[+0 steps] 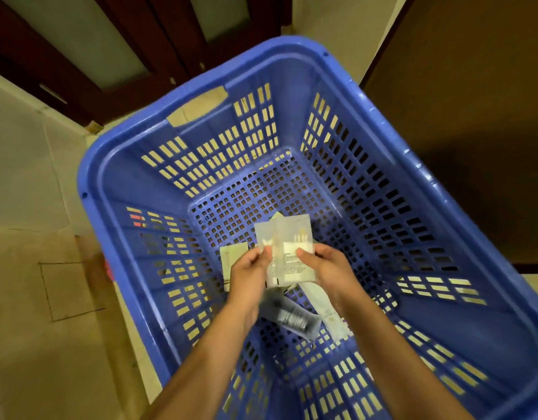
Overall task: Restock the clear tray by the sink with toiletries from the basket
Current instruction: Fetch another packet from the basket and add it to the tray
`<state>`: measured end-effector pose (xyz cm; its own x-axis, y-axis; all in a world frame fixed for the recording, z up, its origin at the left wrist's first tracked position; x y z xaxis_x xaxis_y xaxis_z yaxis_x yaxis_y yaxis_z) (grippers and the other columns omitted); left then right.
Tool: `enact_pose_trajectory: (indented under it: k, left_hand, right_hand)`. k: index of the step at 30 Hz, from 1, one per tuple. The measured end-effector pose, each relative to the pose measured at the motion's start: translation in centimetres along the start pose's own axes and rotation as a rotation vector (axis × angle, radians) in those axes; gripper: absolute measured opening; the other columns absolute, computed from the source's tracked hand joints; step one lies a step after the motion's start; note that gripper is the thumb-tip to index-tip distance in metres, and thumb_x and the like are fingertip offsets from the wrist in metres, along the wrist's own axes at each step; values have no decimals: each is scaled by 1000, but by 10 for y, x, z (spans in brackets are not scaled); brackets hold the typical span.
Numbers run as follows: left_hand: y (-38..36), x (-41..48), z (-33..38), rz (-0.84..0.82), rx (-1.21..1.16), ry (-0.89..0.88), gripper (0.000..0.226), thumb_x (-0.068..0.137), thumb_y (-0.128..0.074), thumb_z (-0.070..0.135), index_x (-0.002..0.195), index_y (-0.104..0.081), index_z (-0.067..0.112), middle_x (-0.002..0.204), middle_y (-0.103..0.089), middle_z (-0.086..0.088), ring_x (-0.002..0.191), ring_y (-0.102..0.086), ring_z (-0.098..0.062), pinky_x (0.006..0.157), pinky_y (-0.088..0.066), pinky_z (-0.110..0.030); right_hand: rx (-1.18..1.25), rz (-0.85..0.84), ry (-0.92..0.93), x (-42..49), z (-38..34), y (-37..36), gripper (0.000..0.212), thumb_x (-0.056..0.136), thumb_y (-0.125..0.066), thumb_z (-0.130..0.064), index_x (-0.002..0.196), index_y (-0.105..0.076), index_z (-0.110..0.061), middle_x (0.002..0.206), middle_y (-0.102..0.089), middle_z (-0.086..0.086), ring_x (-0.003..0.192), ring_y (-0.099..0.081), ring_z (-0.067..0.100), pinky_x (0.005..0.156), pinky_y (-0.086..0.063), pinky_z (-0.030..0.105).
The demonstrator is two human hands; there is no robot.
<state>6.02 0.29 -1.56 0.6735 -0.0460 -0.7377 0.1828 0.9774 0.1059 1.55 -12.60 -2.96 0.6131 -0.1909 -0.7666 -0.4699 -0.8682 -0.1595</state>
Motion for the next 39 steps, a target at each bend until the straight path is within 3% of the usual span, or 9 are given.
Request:
enact_pose_trajectory:
  k: [3,7,13,16,19,22,30,34,39]
  left_hand:
    - [-9,-12,3,-47,10,44,20,96,-50,22,85,-67,19,87,-69,0,83,-64,-19,84,-50,-37]
    - [-18,-29,11,-84,17,31,24,98,-48,20,83,-66,20,82,-68,1,79,-62,-19,77,-51,-33]
    - [-14,-51,10,-104,-47,56,22,97,-48,19,102,-69,15,104,-71,-5,100,-66,-22,94,-50,-38]
    - [-10,-63,9,-166,-20,71,24,98,-47,20,90,-70,20,91,-73,-3,89,-68,-21,83,-55,-35]
    - [-7,-83,22,-240,56,31,18,95,-54,21,84,-68,19,82,-72,-2,77,-67,-19,64,-55,-27]
    - [1,-103,41,-263,135,-35,15,92,-58,16,77,-62,15,82,-64,-7,79,-59,-22,72,-48,-32]
    - [47,-179,117,-466,265,-262,11,91,-57,7,85,-62,14,85,-65,-3,76,-61,-17,72,-49,-30]
    - [59,-215,129,-583,372,-314,6,88,-61,8,85,-63,13,89,-67,-4,82,-63,-21,83,-51,-38]
    - [38,-268,115,-727,432,-333,4,88,-63,9,84,-62,12,87,-67,-6,77,-63,-20,67,-53,-29]
  right_hand:
    - [-47,75,93,-10,-7,4,6,90,-59,-9,90,-61,-15,89,-67,4,78,-65,17,61,-55,22]
    - [-58,110,167,-23,-10,9,25,89,-61,-6,112,-57,-15,100,-66,5,89,-65,20,68,-55,25]
    - [-60,117,183,-46,-5,1,40,86,-63,-3,124,-56,-13,107,-66,6,92,-65,18,70,-55,25]
    - [-64,140,203,-64,-5,-1,47,86,-62,1,130,-54,-12,122,-62,8,105,-62,22,77,-56,25]
    - [-62,147,234,-91,-18,-5,55,83,-59,11,131,-52,-13,113,-63,3,92,-62,11,68,-55,16]
    - [-147,168,273,-122,-38,-9,61,77,-62,15,127,-48,-18,104,-63,10,84,-62,15,71,-54,26]
    - [-334,196,363,-238,-81,-27,16,91,-59,-24,107,-58,-22,97,-68,7,90,-66,18,81,-54,34]
    - [-255,238,396,-286,-80,-32,7,89,-62,-19,96,-61,-18,101,-66,16,88,-65,22,80,-55,35]
    - [-91,354,440,-346,-53,-18,4,87,-64,-10,90,-61,-12,88,-68,10,78,-66,19,74,-54,34]
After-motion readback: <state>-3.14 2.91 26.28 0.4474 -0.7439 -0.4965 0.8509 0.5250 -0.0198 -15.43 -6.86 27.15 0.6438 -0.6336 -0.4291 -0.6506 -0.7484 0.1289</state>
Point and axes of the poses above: each hand's wrist, its own x-axis towards the middle knuckle, its own y-axis out of the back of the hand, z = x × y, the point moved 3 cm from there along x, towards the middle knuckle
